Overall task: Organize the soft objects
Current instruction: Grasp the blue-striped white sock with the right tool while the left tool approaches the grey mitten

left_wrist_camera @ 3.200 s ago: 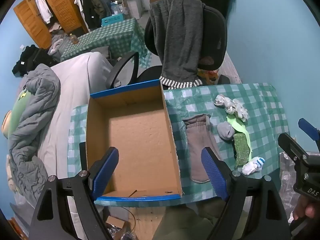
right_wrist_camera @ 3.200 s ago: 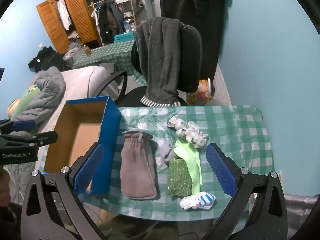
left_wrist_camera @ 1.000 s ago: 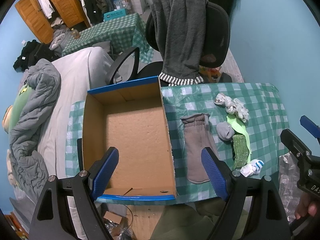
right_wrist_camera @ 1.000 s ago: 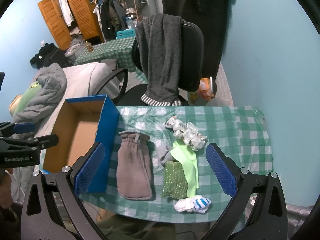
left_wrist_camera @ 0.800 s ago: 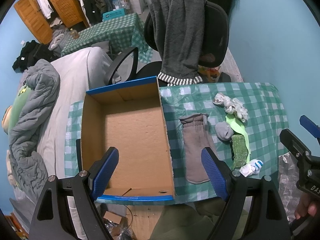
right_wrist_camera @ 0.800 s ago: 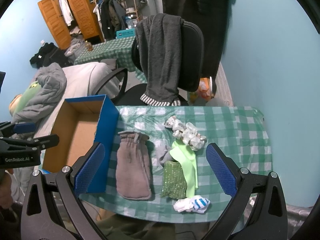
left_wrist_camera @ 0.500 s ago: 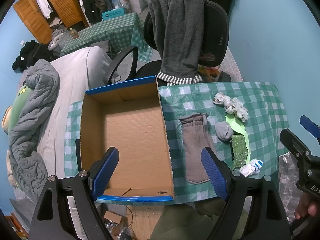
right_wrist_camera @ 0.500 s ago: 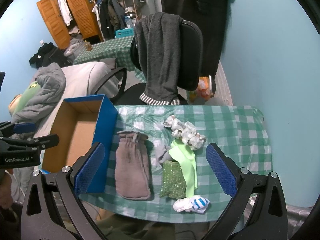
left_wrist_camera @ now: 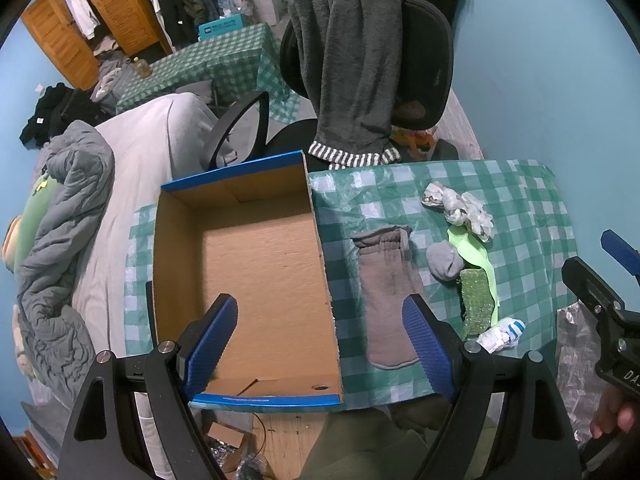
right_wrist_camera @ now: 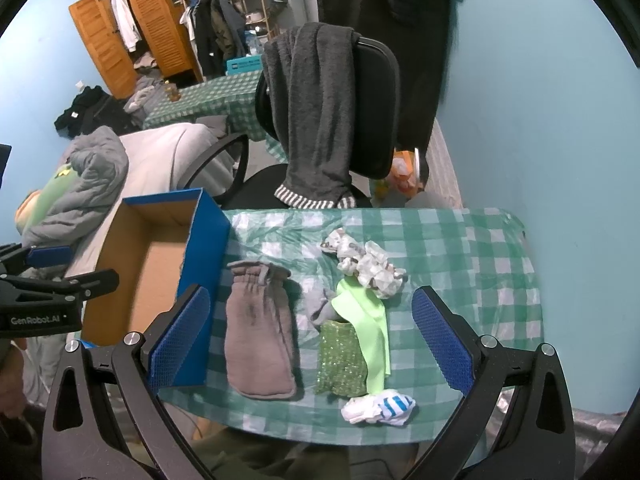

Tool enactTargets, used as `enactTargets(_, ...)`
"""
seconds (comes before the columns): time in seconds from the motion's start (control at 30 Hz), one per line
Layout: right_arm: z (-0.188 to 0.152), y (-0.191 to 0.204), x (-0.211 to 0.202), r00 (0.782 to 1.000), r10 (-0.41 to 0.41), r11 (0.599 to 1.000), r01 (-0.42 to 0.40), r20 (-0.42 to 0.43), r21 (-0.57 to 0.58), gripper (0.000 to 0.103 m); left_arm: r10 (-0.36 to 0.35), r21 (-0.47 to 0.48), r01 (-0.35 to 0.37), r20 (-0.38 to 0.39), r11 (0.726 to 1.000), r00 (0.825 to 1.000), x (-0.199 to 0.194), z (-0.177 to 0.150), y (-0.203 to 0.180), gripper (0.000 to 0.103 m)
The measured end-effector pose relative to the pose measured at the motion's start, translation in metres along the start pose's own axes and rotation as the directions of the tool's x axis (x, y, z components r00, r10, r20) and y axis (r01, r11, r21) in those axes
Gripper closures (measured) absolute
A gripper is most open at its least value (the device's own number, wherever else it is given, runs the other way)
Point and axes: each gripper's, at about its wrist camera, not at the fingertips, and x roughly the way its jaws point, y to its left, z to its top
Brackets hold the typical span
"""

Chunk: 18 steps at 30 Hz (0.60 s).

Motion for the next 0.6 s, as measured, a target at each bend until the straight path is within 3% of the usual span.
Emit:
enactTargets(0.27,-0.003,-0.023,0.005,0.999,-0.035,0.998,0.036,-0.037,0.044,0.002,-0.007,0.042,0.009,-0.042,0.999,0.999,0.019,-0.002,-0.018,0.017)
enactTargets(0.6,-0.036,-0.065,0.019,0.988,-0.084,0.985,0.102,-0.129,0.141,0.002,-0.028,0.112,0.044,-0.135,0.993,0.991,0.055,0.001,-0.044,0.017)
